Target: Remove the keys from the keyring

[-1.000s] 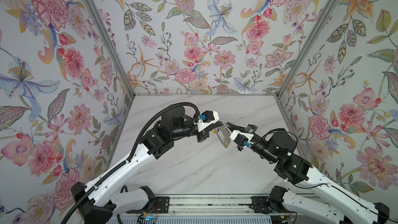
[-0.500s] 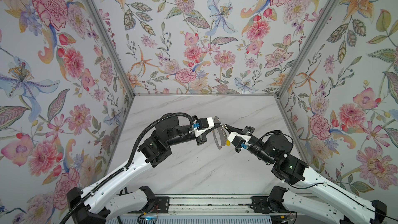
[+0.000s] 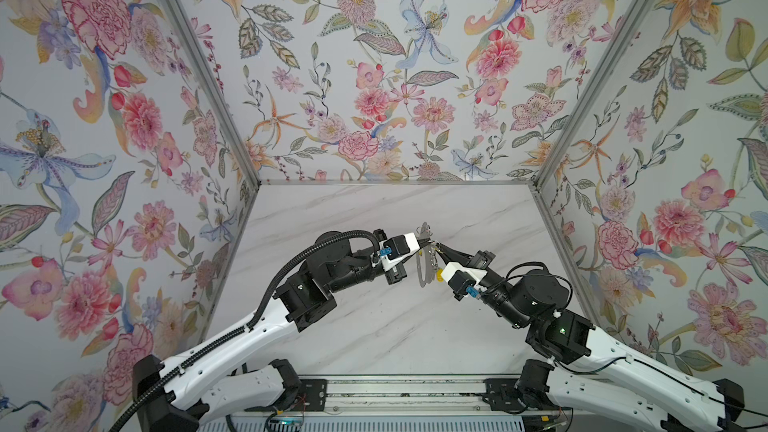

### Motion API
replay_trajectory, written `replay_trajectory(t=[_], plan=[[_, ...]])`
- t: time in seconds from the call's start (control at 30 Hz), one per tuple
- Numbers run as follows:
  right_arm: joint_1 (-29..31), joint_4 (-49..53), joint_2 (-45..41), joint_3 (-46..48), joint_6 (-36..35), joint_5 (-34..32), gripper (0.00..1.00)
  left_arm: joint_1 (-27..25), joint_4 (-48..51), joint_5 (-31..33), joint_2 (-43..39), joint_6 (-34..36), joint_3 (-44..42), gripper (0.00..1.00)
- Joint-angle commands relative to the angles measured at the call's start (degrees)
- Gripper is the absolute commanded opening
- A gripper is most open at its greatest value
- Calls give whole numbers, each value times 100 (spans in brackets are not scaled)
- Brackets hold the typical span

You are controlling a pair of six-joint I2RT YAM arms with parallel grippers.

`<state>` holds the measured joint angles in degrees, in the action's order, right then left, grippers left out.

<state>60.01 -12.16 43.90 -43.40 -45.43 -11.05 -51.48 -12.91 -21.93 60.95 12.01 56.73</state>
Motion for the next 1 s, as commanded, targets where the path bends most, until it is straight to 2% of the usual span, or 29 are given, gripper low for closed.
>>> replay_trajectory(t=[0.0,0.13,0.5,0.97], plan=[[220,-10,-135,102,-155,118,0,43,-787,1170,-167,179,0,0],[337,-13,-235,52,-244,138,0,-2,-483,1429,-62,293,120,0],[674,288,-159,-242,-722,-105,0,-92,860,1655,228,517,730,0],[958,1213,160,-945,-949,-259,0,-123,3408,1594,998,875,2150,0]])
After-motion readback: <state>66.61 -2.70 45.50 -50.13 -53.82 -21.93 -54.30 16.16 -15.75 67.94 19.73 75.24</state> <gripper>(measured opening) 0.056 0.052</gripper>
